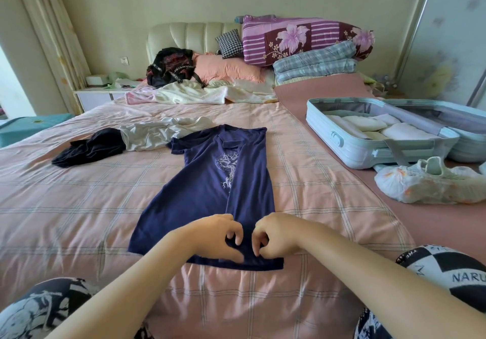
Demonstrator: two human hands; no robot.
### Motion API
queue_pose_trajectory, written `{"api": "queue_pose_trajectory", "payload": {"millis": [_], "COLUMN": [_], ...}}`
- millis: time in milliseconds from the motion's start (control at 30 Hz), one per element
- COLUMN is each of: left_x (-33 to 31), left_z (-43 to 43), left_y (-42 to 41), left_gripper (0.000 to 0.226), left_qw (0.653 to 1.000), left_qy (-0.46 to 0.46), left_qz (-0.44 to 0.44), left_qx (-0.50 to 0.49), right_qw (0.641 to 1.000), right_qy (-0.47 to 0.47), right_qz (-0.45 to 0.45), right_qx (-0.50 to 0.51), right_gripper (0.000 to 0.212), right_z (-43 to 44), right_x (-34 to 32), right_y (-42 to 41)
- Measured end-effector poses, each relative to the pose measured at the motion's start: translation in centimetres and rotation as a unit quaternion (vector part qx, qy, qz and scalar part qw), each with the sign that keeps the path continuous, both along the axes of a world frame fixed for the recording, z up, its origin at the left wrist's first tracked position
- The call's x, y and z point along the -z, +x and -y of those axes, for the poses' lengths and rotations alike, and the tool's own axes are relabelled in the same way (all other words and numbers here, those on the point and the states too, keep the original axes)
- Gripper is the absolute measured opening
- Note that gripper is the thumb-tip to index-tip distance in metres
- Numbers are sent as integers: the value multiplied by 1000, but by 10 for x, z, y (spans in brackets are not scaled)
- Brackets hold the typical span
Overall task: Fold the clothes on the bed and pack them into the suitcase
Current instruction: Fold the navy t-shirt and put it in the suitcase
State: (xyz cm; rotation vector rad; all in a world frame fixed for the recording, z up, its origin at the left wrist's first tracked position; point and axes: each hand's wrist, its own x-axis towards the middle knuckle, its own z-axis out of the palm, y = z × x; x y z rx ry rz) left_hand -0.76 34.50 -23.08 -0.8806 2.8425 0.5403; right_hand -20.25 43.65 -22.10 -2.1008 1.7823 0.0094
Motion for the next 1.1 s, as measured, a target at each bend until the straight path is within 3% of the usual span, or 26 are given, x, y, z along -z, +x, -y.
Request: {"api": "queue_pose_trajectory", "payload": {"millis": [100,200,300,433,600,800,967,1100], "left_x": [-9,-7,-5,3,5,-19,-50,-62], "left_z": [12,42,71,82,92,110,165,220], "left_y": [17,45,73,94,110,110,78,51], "left_gripper": [18,7,14,37,24,37,37,40], "left_qw": [996,979,936,903,916,936,923,904], "left_qy": [33,-71,-126,-192,-80,-16,-73,-56], "left_qz": [-64,-127,-180,-21,-47,39,-46,-121], "left_qx": [-62,-145,-276,-384,-391,-348,-375,-406], "right_qw": [999,991,985,989,989,992,989,989], "right_qy": [-18,-129,-167,-138,-98,-123,-144,-140], "right_qz": [40,32,45,-20,-101,31,34,10], "right_qx": [23,23,-7,-43,-51,-15,18,37], "right_gripper": [17,24,31,45,64,40,36,40], "right_z": [14,40,63,84,95,123,176,234], "right_x": [-6,-2,-2,6,17,-9,-35,-45], "right_y": [7,18,39,70,92,80,67,52]}}
